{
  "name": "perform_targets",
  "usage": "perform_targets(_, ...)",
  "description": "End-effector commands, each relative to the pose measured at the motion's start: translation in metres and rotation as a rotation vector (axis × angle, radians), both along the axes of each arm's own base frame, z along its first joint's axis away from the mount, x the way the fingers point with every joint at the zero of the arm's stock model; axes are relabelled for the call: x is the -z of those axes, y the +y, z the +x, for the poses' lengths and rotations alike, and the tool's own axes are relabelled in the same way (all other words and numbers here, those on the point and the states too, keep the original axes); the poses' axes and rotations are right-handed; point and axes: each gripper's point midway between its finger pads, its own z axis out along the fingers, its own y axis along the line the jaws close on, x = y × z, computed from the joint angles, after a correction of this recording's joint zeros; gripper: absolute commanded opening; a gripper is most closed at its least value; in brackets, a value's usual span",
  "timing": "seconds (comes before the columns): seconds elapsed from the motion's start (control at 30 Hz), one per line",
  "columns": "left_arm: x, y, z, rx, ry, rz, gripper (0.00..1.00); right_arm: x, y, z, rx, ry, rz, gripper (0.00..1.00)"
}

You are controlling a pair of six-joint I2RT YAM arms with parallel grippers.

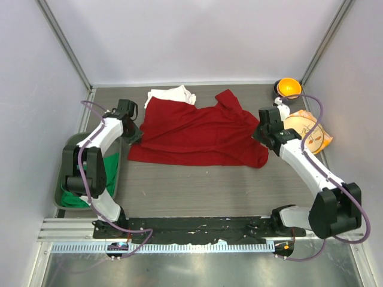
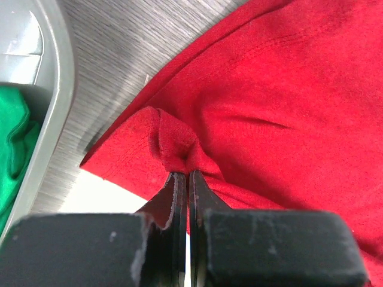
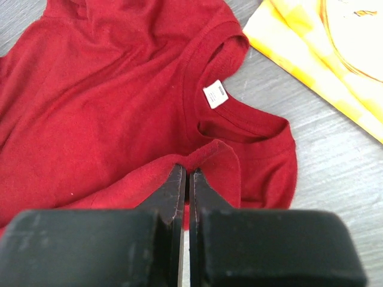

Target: Fold and stack the t-shirts

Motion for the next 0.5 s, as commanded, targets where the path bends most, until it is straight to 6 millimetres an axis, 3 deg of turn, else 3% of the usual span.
perform_targets(0.0,0.002,0.002,0.021,-0.012,-0.027,0.004,0.0,-0.031,0.006,0.042,-0.019,-0.114,0.028,0.01)
perform_targets(0.17,0.012,0.004,0.031,-0.029,-0.012,0.018,0.01,-0.025,0.014,0.083,-0.02,-0.097,0.071,0.01)
perform_targets(0.2,0.012,0.004,0.032,-0.032,-0.014,0.023,0.09,-0.024,0.017,0.09,-0.029,-0.097,0.077,0.01)
perform_targets(0.23,0.015,0.006,0.032,-0.041,-0.006,0.031,0.21,-0.024,0.021,0.097,-0.035,-0.095,0.091,0.01)
perform_targets(0.27,0.015,0.006,0.031,-0.045,-0.001,0.034,0.46,-0.017,0.024,0.111,-0.04,-0.078,0.1,0.01)
perform_targets(0.3,0.017,0.007,0.028,-0.053,0.012,0.042,0.61,-0.016,0.032,0.119,-0.058,-0.076,0.125,0.01)
perform_targets(0.33,0.016,0.012,0.026,-0.071,0.015,0.061,0.92,-0.009,0.034,0.127,-0.052,-0.062,0.135,0.04)
perform_targets(0.37,0.019,0.013,0.019,-0.082,0.031,0.072,0.99,-0.016,0.039,0.142,-0.057,-0.083,0.148,0.18)
perform_targets(0.4,0.018,0.012,0.016,-0.083,0.032,0.078,1.0,0.018,0.044,0.151,-0.067,-0.004,0.161,0.36)
perform_targets(0.43,0.012,0.014,0.014,-0.094,0.012,0.087,1.0,0.027,0.046,0.156,-0.065,0.024,0.166,0.64)
perform_targets(0.47,0.014,0.014,0.006,-0.098,0.02,0.094,1.0,0.026,0.049,0.164,-0.067,0.029,0.169,0.72)
